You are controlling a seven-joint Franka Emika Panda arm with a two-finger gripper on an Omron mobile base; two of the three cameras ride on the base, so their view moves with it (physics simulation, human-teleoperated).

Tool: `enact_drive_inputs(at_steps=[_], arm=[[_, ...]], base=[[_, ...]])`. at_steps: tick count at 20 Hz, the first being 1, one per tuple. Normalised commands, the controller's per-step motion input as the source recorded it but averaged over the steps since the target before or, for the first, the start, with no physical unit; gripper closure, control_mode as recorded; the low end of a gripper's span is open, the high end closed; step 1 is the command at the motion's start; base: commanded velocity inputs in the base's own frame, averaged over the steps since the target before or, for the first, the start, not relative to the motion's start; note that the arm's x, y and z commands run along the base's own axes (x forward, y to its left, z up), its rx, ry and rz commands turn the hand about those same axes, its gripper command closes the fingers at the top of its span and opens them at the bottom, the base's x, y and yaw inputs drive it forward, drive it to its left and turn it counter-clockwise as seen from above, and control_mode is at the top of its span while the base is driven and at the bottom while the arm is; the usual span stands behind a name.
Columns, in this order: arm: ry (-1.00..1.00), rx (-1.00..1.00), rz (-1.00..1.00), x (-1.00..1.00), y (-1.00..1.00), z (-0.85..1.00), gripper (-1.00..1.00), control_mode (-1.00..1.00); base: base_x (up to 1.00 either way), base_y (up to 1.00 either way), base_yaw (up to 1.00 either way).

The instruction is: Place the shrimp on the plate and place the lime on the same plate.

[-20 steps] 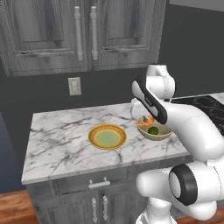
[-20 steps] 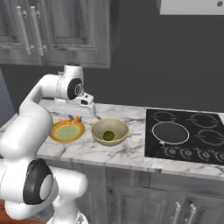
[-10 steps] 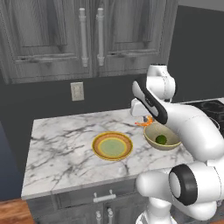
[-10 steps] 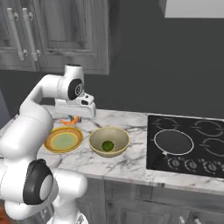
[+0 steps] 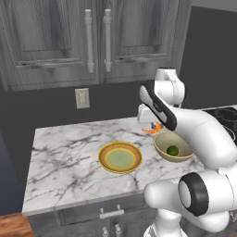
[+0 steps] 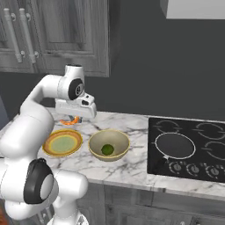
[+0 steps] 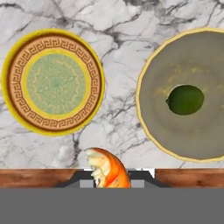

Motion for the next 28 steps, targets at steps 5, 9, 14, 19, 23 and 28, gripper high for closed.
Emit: enact_drive_inputs(at_steps=[5, 9, 14, 19, 23, 28], arm=[[0.00, 0.00, 0.00, 0.41, 0.22, -0.38, 1.00, -1.00], [0.00, 0.00, 0.00, 0.39, 0.38, -0.50, 1.00, -1.00], [0.00, 0.00, 0.02, 0.09, 0.41, -0.53, 1.00, -1.00], [0.00, 0.00, 0.03, 0.00, 0.26, -0.58, 1.00, -1.00], [0.00, 0.00, 0.03, 0.00, 0.17, -0.53, 1.00, -1.00], [0.00, 0.00, 0.01, 0.05, 0.04, -0.37, 1.00, -1.00]], base=[[0.00, 0.00, 0.00], [0.00, 0.00, 0.00], [0.00, 0.00, 0.00], [0.00, 0.00, 0.00], [0.00, 0.00, 0.00], [0.00, 0.00, 0.00]])
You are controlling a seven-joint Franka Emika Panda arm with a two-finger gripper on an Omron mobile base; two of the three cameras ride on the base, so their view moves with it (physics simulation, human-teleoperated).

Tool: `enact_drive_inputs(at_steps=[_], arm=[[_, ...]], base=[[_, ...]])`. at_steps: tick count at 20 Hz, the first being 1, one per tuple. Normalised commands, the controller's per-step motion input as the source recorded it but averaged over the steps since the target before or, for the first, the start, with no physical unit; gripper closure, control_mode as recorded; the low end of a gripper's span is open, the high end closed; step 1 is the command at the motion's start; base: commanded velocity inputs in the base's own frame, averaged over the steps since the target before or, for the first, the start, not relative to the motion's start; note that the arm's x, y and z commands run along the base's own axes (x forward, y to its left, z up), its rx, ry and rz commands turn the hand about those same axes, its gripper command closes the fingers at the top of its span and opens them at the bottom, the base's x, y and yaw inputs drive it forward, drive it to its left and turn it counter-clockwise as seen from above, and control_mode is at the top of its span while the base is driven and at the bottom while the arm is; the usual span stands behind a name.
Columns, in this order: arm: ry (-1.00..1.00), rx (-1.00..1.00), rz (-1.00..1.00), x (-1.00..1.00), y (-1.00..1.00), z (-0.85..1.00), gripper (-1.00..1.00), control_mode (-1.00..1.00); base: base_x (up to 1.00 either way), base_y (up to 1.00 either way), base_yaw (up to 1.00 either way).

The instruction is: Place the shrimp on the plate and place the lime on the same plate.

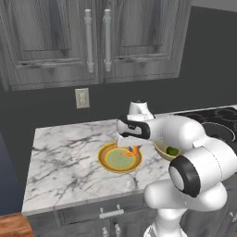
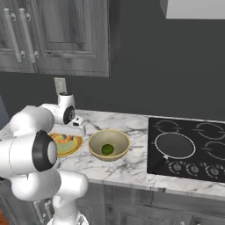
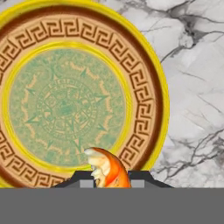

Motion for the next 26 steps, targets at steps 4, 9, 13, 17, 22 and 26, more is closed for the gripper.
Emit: enact_drive_inputs(at_steps=[4, 9, 13, 17, 22, 26], arm=[[0.00, 0.00, 0.00, 0.08, 0.01, -0.26, 1.00, -1.00], [0.00, 0.00, 0.00, 0.03, 0.00, -0.20, 1.00, -1.00], [0.00, 0.00, 0.00, 0.04, 0.00, -0.17, 1.00, -1.00], [0.00, 0.00, 0.00, 0.08, 0.00, -0.19, 1.00, -1.00], [0.00, 0.00, 0.00, 0.10, 0.01, -0.14, 1.00, -1.00], [0.00, 0.00, 0.00, 0.08, 0.04, -0.12, 1.00, -1.00]], base=[[0.00, 0.00, 0.00], [0.00, 0.00, 0.00], [0.00, 0.00, 0.00], [0.00, 0.00, 0.00], [0.00, 0.00, 0.00], [0.00, 0.00, 0.00]])
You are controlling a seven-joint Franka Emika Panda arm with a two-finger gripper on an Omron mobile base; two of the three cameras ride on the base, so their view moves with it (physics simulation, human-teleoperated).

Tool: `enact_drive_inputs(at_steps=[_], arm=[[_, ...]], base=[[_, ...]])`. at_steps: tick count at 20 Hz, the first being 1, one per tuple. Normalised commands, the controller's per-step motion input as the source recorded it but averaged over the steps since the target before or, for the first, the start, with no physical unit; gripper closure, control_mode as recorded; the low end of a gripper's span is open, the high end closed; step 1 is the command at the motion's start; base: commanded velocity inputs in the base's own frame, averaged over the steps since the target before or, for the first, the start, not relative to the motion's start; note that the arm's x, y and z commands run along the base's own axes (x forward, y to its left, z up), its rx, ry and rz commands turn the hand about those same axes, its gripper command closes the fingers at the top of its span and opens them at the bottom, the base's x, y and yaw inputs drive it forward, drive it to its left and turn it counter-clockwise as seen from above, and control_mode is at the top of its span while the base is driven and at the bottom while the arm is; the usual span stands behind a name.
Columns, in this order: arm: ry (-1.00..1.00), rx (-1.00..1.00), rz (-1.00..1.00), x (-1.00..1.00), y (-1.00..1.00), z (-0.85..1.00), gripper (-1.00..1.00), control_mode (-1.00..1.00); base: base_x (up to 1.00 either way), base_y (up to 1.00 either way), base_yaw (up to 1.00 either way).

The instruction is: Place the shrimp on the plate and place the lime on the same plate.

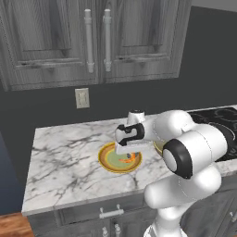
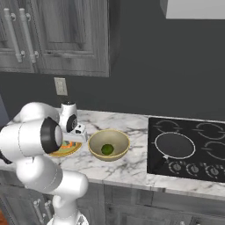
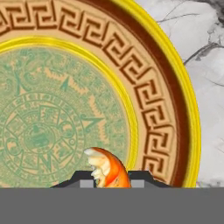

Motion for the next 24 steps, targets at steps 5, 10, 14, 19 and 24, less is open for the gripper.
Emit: enact_drive_inputs(at_steps=[5, 10, 14, 19, 24], arm=[[0.00, 0.00, 0.00, 0.07, 0.04, -0.03, -1.00, -1.00], [0.00, 0.00, 0.00, 0.02, 0.01, 0.00, -1.00, -1.00], [0.00, 0.00, 0.00, 0.00, 0.00, 0.00, -1.00, -1.00], [-0.02, 0.00, 0.00, 0.00, 0.00, 0.21, -1.00, -1.00], [-0.03, 0.00, 0.00, -0.19, -0.01, 0.53, -1.00, -1.00]], base=[[0.00, 0.00, 0.00], [0.00, 0.00, 0.00], [0.00, 0.00, 0.00], [0.00, 0.00, 0.00], [0.00, 0.00, 0.00]])
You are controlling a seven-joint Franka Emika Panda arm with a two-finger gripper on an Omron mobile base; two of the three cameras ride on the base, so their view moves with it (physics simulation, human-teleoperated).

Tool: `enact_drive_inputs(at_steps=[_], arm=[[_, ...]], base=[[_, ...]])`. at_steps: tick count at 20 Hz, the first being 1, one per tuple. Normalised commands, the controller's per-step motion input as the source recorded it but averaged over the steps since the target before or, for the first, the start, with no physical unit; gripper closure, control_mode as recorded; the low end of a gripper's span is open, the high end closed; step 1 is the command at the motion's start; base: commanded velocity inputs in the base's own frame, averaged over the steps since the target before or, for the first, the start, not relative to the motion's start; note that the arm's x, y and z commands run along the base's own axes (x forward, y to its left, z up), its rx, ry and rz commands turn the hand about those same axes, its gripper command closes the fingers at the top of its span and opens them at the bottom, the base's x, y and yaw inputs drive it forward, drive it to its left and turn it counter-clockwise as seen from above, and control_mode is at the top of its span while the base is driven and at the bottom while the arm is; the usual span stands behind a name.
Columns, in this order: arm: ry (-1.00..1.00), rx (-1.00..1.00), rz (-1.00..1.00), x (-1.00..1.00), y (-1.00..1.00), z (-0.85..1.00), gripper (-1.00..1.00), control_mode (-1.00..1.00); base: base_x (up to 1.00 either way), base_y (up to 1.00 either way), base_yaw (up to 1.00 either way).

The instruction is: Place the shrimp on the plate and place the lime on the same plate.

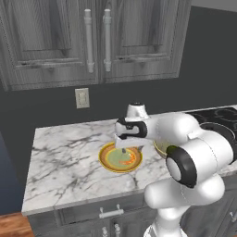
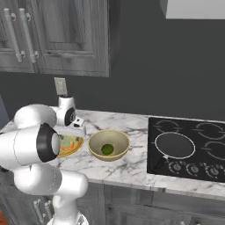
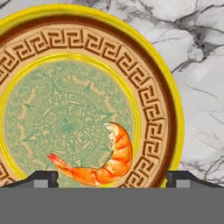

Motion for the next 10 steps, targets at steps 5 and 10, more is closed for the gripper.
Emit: enact_drive_inputs(at_steps=[5, 10], arm=[[-0.03, 0.00, 0.00, -0.34, -0.24, 0.56, -1.00, -1.00], [0.00, 0.00, 0.00, -0.39, -0.71, 0.41, -1.00, -1.00]], base=[[0.00, 0.00, 0.00], [0.00, 0.00, 0.00]])
